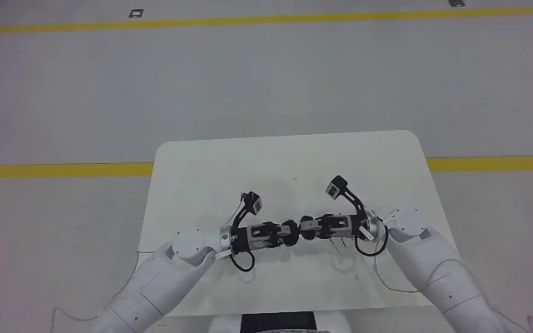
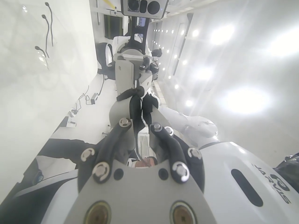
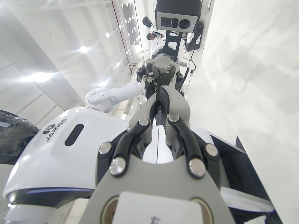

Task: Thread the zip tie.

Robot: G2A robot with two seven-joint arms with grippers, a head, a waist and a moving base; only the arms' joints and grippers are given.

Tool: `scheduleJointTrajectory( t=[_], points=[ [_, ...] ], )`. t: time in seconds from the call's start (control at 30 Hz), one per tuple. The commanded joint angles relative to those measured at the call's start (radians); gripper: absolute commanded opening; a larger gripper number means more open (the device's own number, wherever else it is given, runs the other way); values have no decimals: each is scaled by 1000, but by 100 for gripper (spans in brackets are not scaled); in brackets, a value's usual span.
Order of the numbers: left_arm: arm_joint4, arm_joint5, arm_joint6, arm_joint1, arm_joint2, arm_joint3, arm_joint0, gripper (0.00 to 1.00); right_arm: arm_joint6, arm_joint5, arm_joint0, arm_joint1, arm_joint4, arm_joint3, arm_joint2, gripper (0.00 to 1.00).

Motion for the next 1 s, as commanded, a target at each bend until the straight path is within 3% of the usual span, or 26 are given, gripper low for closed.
scheduleJointTrajectory(
  t=[0.0, 0.77, 0.97],
  points=[
    [2, 1, 0, 0, 1, 0, -1, 2, 0, 1, 0, 0, 1, 1, -1, 0],
    [4, 7, -1, 0, 20, 5, -15, 6, 9, 3, 11, -4, 7, 6, -7, 0],
    [2, 6, 2, 0, 22, 7, -17, 0, 9, 6, 13, -5, 5, 8, -10, 0]
  ],
)
